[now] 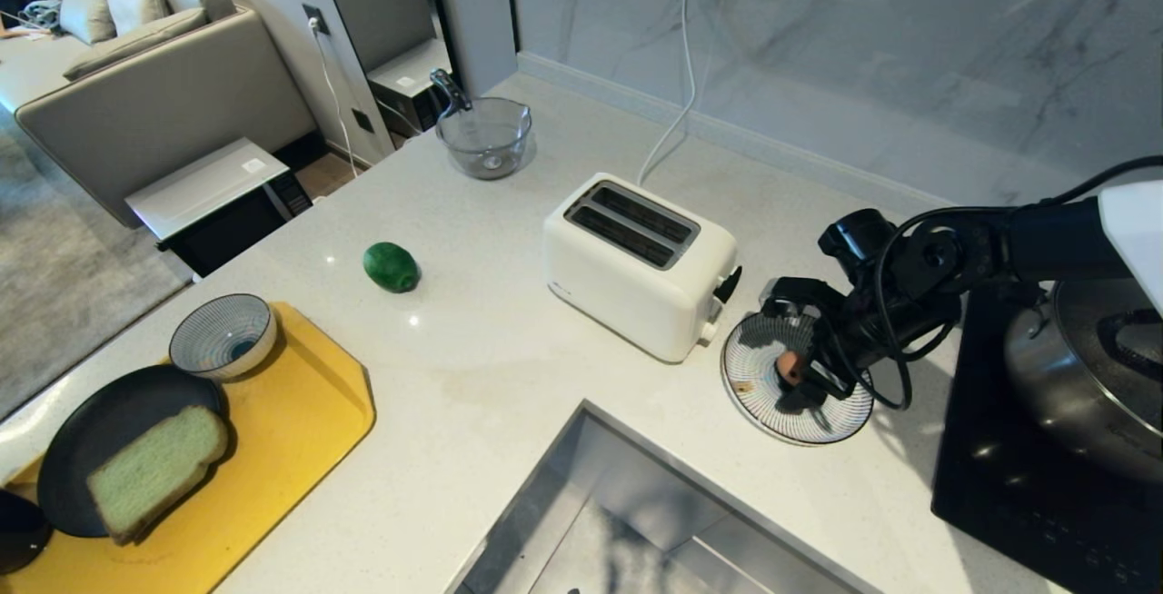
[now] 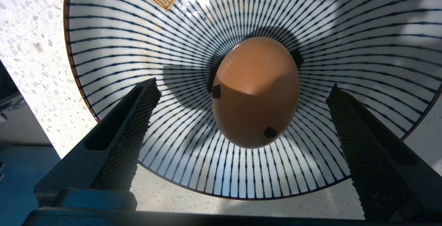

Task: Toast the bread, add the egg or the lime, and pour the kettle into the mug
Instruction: Pick up the egg

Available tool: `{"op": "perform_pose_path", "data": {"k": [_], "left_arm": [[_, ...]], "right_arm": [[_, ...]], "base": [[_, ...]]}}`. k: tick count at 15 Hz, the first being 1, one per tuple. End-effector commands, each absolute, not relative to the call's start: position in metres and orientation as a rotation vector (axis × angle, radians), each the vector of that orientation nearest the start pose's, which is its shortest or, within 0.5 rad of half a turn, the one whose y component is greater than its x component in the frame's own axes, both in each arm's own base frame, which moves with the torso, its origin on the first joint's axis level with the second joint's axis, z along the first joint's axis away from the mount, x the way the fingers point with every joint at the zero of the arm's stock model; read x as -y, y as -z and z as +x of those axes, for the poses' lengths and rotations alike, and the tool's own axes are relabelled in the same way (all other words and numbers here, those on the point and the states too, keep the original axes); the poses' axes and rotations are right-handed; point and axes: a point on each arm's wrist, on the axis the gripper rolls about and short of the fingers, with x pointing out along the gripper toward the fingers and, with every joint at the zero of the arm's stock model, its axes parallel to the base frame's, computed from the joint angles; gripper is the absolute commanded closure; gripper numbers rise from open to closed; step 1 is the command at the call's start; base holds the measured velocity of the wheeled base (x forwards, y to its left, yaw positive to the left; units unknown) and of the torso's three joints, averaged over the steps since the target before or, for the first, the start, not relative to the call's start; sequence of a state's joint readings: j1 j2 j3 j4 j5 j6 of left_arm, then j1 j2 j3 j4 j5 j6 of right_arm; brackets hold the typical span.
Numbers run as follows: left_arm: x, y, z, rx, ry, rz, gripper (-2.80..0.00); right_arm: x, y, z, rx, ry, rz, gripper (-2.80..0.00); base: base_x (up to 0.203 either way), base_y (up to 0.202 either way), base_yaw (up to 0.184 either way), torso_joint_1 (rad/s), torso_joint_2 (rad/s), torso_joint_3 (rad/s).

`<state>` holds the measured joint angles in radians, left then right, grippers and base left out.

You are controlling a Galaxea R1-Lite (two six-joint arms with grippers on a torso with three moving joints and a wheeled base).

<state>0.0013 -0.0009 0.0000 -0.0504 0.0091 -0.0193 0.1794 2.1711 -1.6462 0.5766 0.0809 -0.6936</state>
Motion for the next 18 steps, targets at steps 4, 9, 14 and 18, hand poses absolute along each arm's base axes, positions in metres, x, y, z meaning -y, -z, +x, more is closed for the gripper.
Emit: {"op": "perform_pose_path", "data": {"k": [4, 9, 14, 18], "left_arm": [[-0.0002, -0.0759, -0.0218, 0.037, -0.010, -0.020, 0.00], [-0.0002, -0.0760, -0.0218, 0.038, -0.010, -0.020, 0.00], [-0.0002, -0.0760, -0.0218, 0.038, -0.010, -0.020, 0.00], [-0.0002, -0.0759, -0.0218, 0.037, -0.010, -0.020, 0.00]], "right_arm": [[-0.0744, -0.1328, 0.3981, -0.982, -0.612, -0.677, -2.80], [-0.0747, -0.1324, 0.3999, -0.983, -0.600, -0.690, -2.80], [-0.0747, -0.1310, 0.4014, -0.986, -0.591, -0.696, -2.80], [-0.0750, -0.1303, 0.4030, -0.984, -0.591, -0.697, -2.80]], "base": [[0.000, 0.000, 0.000, 0.000, 0.00, 0.000], [0.000, 0.000, 0.000, 0.000, 0.00, 0.000], [0.000, 0.000, 0.000, 0.000, 0.00, 0.000], [0.000, 0.000, 0.000, 0.000, 0.00, 0.000]]}}
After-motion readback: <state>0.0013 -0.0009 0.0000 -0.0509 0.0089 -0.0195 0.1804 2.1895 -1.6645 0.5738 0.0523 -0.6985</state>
